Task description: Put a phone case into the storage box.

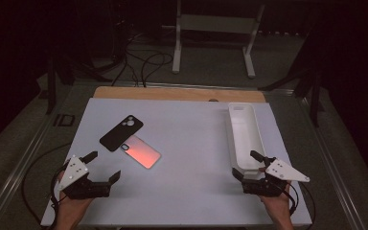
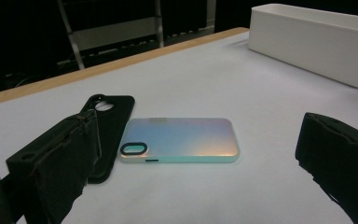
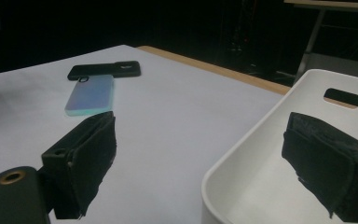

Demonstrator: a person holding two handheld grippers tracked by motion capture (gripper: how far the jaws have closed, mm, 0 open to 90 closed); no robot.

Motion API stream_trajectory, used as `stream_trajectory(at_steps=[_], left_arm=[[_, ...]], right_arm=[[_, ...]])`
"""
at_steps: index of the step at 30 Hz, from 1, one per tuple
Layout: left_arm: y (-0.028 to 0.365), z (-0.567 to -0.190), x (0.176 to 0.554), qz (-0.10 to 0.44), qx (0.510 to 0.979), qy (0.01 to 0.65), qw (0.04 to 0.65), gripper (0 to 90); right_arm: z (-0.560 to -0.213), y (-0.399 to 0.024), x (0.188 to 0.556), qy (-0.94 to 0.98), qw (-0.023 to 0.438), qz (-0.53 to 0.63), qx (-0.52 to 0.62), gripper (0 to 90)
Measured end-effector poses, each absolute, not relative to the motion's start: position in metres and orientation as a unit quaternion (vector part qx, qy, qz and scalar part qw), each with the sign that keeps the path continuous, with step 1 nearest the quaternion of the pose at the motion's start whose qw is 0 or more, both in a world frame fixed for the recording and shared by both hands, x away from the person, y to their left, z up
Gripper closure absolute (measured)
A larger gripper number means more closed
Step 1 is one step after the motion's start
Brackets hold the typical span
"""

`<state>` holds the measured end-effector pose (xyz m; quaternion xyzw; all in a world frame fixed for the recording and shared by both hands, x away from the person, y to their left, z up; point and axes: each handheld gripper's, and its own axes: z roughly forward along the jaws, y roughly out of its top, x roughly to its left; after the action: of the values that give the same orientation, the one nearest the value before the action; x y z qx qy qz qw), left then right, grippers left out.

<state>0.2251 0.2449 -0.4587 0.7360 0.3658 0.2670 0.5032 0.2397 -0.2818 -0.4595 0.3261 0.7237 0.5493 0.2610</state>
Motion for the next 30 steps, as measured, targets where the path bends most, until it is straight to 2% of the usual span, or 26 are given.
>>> stream_trajectory(at_steps=[17,30], left_arm=[[0.246,-0.457,0.227,0.26,0.728,0.374,0.512,0.5],[0.224,-0.454,0.241,0.244,0.739,0.366,0.511,0.5]], right_arm=[[-0.462,-0.279,0.241,0.728,0.257,0.543,0.331,8.9],[-0.464,-0.276,0.243,0.731,0.256,0.537,0.334,8.9]])
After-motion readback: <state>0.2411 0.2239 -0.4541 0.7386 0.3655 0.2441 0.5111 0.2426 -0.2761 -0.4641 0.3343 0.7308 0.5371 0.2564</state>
